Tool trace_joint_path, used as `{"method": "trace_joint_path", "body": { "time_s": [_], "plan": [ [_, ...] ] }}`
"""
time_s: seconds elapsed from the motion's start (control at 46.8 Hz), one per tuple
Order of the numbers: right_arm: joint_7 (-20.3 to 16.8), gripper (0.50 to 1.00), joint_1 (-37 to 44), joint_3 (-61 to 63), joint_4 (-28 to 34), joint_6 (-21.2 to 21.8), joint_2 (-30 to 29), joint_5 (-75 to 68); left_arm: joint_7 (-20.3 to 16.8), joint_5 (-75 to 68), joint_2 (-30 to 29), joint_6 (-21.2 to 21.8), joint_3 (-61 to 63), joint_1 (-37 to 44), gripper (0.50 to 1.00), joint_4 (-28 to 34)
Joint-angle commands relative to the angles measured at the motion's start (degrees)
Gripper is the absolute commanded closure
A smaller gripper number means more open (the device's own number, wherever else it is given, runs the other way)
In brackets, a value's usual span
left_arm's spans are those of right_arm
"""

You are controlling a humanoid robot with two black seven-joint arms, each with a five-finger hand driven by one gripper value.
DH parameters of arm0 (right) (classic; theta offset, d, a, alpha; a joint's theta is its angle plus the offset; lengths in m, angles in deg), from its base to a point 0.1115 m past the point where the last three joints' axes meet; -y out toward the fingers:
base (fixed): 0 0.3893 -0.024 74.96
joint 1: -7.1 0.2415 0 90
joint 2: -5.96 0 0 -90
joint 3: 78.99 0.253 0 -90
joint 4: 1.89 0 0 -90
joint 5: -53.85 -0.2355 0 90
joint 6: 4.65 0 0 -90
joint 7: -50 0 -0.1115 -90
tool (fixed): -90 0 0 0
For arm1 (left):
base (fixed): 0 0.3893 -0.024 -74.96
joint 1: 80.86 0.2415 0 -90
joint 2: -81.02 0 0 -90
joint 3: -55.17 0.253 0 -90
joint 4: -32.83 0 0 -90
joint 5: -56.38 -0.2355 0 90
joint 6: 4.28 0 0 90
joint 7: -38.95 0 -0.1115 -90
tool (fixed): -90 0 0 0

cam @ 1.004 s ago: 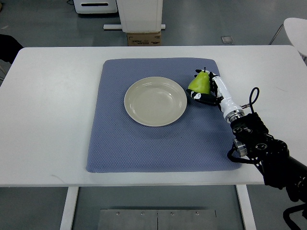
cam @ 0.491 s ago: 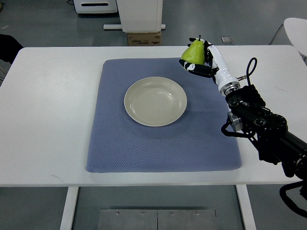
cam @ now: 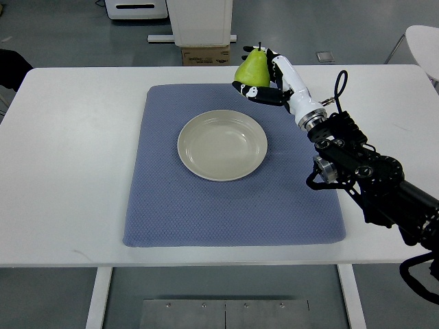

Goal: Place pear on plate with right hand
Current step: 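Carry the pear over the plate and lower it onto the plate, then open the right hand fingers to release the pear on the plate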

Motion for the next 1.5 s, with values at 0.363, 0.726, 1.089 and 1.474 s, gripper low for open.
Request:
{"method": "trace_joint_path", "body": {
  "time_s": [0.363,0.726,1.089,1.474],
  "plan": [
    [0.2,1.0,-0.6,-7.3,6.1,3.4,0.0,-0.1,0.0,0.0,0.0,0.0,0.1,0.0,0.5,0.0],
    [1.5,1.0,-1.8,-13.0,5.8,3.8,0.0,0.0,0.0,0.0,0.0,0.0,0.1,0.0,0.5,0.0],
    [1.5,1.0,-4.3,-14.5,5.3,2.6,0.0,0.0,0.0,0.0,0.0,0.0,0.1,0.0,0.5,0.0],
    [1.4,1.0,-5.9,-15.2,4.8,1.7,0.0,0.0,0.0,0.0,0.0,0.0,0.1,0.0,0.5,0.0]
  ]
}}
